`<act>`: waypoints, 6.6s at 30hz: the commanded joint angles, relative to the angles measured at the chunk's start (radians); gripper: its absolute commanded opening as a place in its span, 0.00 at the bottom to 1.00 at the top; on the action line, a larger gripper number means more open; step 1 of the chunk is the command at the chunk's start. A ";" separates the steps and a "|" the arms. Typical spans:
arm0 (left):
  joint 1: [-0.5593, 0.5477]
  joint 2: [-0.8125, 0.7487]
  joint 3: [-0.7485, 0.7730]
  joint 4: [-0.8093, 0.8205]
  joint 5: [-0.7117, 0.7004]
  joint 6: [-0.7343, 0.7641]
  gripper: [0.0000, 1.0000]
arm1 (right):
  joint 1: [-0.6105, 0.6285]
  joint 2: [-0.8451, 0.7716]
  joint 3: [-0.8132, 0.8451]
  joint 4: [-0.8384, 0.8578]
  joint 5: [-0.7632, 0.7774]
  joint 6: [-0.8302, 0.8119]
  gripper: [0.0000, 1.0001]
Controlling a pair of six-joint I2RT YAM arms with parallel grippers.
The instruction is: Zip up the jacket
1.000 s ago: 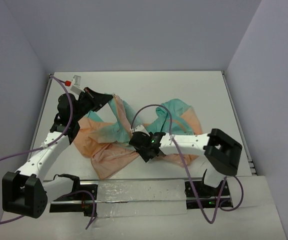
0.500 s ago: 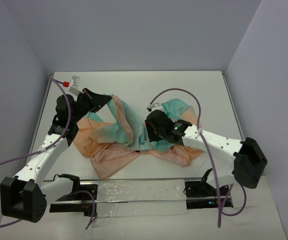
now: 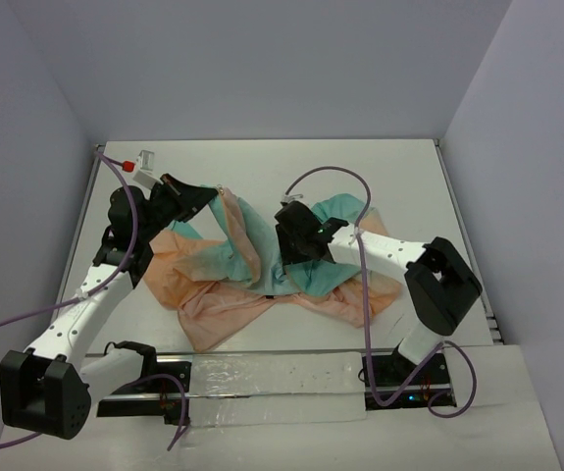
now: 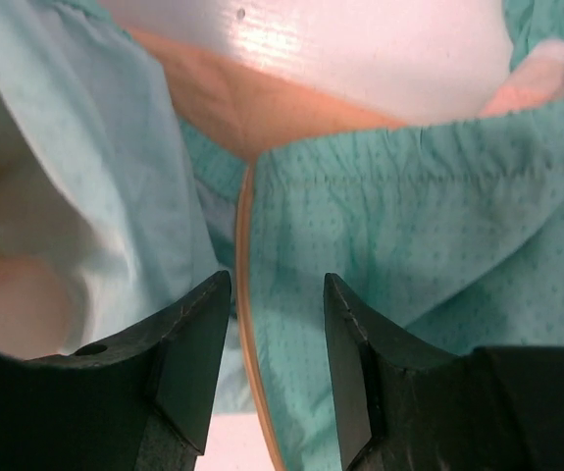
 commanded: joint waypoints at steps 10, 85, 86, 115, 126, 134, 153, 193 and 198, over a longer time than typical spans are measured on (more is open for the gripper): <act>0.008 -0.016 -0.003 0.031 0.011 0.007 0.00 | -0.007 0.160 0.120 0.034 0.005 -0.031 0.52; -0.239 0.117 -0.474 1.140 0.007 0.000 0.00 | -0.088 -0.733 -0.370 0.453 -0.301 -0.027 0.00; -0.238 0.140 -0.477 1.167 0.004 -0.017 0.00 | -0.088 -0.721 -0.356 0.443 -0.298 -0.026 0.00; -0.170 0.366 -0.524 1.655 0.098 -0.195 0.00 | -0.088 -0.536 -0.300 0.409 -0.407 -0.049 0.00; -0.185 0.269 -0.583 1.651 0.066 -0.185 0.00 | -0.062 -0.551 -0.329 0.525 -0.474 -0.010 0.00; -0.195 0.192 -0.619 1.655 0.010 -0.190 0.00 | -0.053 -0.554 -0.394 0.646 -0.529 0.089 0.00; -0.195 0.068 -0.652 1.613 -0.003 -0.208 0.00 | -0.053 -0.518 -0.465 0.850 -0.611 0.201 0.00; -0.198 0.048 -0.646 1.575 0.001 -0.214 0.00 | -0.033 -0.435 -0.430 0.999 -0.665 0.283 0.00; -0.202 0.036 -0.642 1.552 0.014 -0.215 0.00 | -0.033 -0.416 -0.425 1.006 -0.662 0.286 0.00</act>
